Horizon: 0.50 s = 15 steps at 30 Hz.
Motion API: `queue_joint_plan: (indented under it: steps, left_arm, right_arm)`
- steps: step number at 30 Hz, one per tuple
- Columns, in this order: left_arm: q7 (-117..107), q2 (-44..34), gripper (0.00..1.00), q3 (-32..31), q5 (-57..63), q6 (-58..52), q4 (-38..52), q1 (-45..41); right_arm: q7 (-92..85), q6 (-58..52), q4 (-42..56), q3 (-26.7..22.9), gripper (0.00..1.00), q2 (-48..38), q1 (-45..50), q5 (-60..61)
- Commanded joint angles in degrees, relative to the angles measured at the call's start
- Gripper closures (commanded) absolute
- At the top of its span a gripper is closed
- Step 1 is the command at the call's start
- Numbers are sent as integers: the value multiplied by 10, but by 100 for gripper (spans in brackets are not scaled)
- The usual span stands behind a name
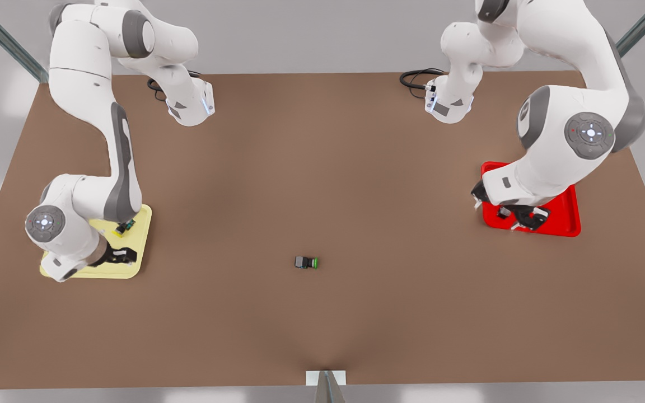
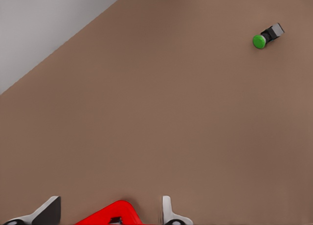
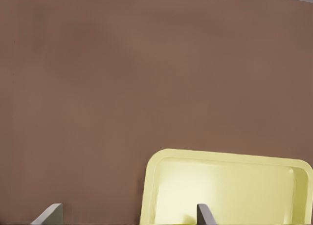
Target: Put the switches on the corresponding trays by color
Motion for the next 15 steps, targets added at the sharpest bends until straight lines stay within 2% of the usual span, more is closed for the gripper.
queue_joint_plan:
  steps: [1, 2, 4, 6, 8, 15]
  left_arm:
    - [-285, -24, 0, -44, 3, -82, 5, 34]
    - [-285, -16, 0, -45, 4, -128, 27, 29]
    - [-286, -12, 0, -46, 4, -149, 43, 28]
    - [-286, -12, 0, -45, 4, -158, 44, 32]
    - [-286, -12, 0, -45, 4, -161, 46, 32]
    - [-286, -12, 0, -43, 3, -161, 57, 34]
  right_arm:
    - [-91, -184, 37, 23, 0, -16, 18, 6]
    - [-86, -205, 30, 23, 0, -58, 19, 7]
    - [-62, -260, 35, 36, 0, -117, 13, -3]
    - [-52, -275, 30, 41, 0, -143, 8, -6]
    - [-50, -283, 30, 59, 0, -149, -8, -7]
    - [-48, -284, 30, 60, 0, -147, -10, -7]
